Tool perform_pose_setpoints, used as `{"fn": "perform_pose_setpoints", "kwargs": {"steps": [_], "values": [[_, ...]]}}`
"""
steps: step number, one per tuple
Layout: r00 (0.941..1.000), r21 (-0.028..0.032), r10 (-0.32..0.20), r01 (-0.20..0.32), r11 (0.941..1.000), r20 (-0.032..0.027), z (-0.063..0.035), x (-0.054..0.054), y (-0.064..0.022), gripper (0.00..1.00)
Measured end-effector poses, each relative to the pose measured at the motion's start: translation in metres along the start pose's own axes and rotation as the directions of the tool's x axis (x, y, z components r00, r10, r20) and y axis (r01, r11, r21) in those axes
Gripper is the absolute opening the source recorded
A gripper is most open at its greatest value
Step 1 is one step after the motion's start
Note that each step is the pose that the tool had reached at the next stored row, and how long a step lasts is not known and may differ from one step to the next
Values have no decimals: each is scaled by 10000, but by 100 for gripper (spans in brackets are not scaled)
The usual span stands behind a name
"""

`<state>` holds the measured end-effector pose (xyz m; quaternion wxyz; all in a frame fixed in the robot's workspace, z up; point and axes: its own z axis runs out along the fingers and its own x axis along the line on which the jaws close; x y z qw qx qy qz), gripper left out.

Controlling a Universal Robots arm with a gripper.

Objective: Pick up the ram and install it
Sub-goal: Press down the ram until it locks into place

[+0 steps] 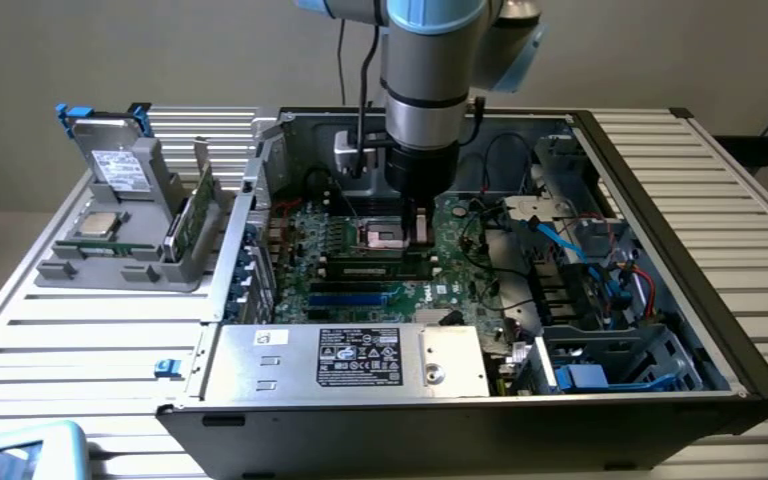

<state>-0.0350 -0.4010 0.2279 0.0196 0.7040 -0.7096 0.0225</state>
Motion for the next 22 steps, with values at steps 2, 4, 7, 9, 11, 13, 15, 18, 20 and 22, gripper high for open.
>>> {"fn": "perform_pose_setpoints", "kwargs": {"steps": [2, 4, 7, 9, 11, 13, 15, 18, 20, 22], "values": [[10000, 3, 1, -1, 10000, 4, 13, -1, 0, 11], [10000, 3, 1, -1, 10000, 3, 18, -2, 0, 11], [10000, 9, 4, -4, 10000, 17, -45, -1, 9, 11], [10000, 6, 1, -1, 10000, 10, -97, 6, 54, 11], [10000, 6, 3, -3, 10000, 10, -115, 7, 123, 11], [10000, 14, 1, -1, 10000, 8, -116, 9, 205, 11], [10000, 30, 3, -3, 10000, 9, -116, 10, 291, 11], [10000, 92, 6, -7, 10000, 8, -112, 11, 411, 11], [10000, 161, 11, -11, 9999, 11, -89, 9, 449, 11], [10000, 210, 13, -14, 9998, 10, -61, 8, 462, 11]]}}
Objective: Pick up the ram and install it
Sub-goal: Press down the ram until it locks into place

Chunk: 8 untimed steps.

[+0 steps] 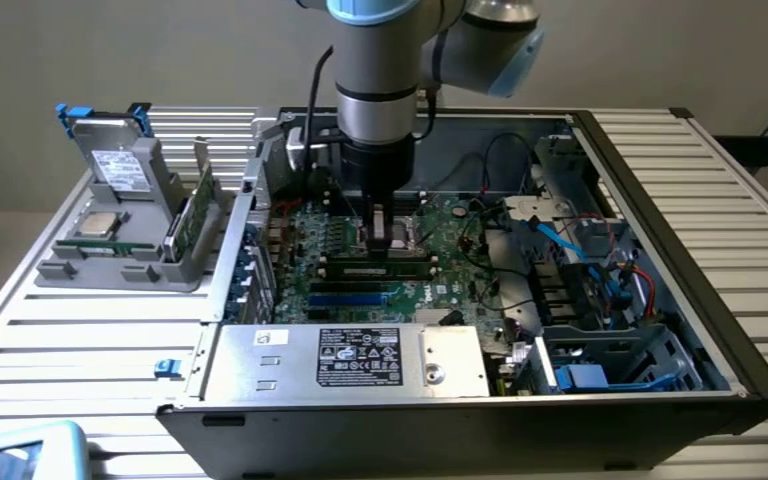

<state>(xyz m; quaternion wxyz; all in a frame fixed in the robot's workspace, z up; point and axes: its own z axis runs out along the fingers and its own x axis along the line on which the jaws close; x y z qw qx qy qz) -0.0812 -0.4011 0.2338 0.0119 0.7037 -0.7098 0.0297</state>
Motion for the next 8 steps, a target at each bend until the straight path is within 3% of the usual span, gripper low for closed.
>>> {"fn": "perform_pose_setpoints", "kwargs": {"steps": [8], "values": [[10000, 61, 2, -2, 10000, 1, 42, -2, 58, 11]]}}
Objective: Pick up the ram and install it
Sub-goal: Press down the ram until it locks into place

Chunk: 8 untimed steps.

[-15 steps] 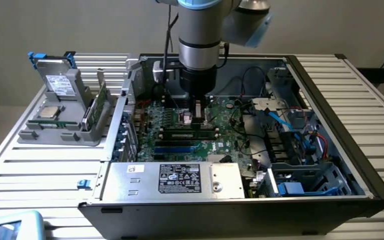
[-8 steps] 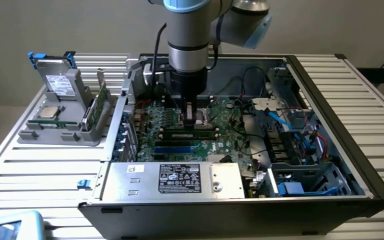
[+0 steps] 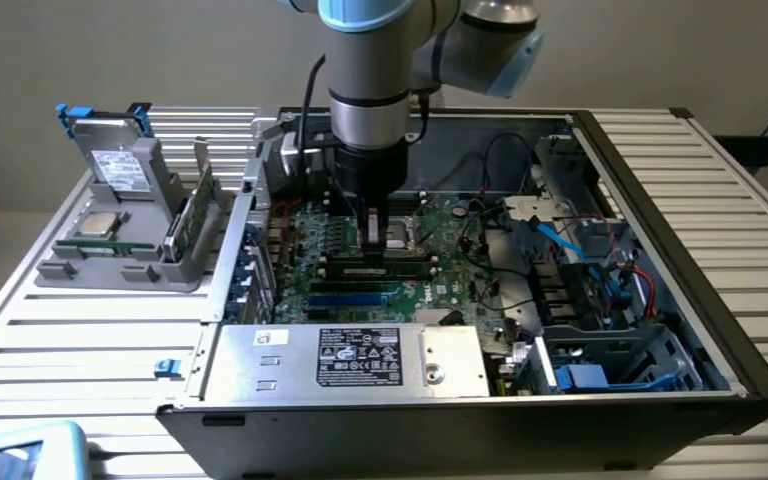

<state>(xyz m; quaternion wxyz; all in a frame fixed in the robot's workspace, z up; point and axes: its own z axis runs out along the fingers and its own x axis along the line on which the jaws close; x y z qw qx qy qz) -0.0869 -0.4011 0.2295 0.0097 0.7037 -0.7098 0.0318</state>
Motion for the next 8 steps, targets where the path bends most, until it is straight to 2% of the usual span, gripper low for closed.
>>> {"fn": "perform_pose_setpoints", "kwargs": {"steps": [8], "values": [[10000, 6, 3, -3, 10000, -4, 27, -1, 2, 11]]}}
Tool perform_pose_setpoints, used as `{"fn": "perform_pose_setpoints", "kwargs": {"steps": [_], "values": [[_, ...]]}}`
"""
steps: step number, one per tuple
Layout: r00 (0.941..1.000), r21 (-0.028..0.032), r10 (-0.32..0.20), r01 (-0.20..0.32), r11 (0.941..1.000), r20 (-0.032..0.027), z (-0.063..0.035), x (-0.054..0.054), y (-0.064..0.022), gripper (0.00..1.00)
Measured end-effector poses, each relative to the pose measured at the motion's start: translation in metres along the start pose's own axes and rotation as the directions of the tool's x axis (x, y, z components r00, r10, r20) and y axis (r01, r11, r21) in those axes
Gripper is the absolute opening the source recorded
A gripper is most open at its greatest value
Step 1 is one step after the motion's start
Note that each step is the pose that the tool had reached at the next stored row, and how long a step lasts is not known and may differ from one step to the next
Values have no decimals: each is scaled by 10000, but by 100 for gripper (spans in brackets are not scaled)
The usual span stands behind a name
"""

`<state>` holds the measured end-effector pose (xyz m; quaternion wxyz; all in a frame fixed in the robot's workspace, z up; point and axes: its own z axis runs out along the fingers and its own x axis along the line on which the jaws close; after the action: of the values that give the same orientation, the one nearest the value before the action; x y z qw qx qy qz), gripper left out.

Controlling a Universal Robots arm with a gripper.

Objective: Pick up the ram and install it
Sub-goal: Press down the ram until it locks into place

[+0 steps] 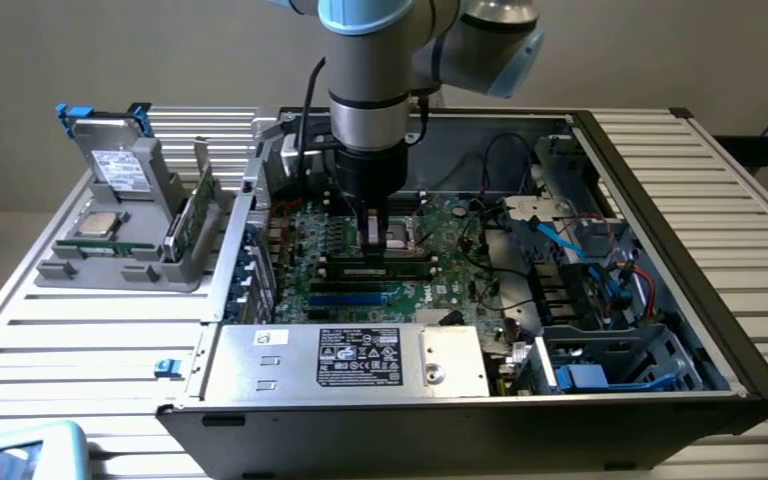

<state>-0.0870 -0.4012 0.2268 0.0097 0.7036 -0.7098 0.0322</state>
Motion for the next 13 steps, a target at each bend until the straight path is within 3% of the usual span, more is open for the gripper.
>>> {"fn": "perform_pose_setpoints", "kwargs": {"steps": [7, 13], "values": [[10000, 13, 1, -1, 10000, 10, -1, -2, 0, 11], [10000, 11, 0, 0, 10000, 5, -210, 11, -29, 11]]}}
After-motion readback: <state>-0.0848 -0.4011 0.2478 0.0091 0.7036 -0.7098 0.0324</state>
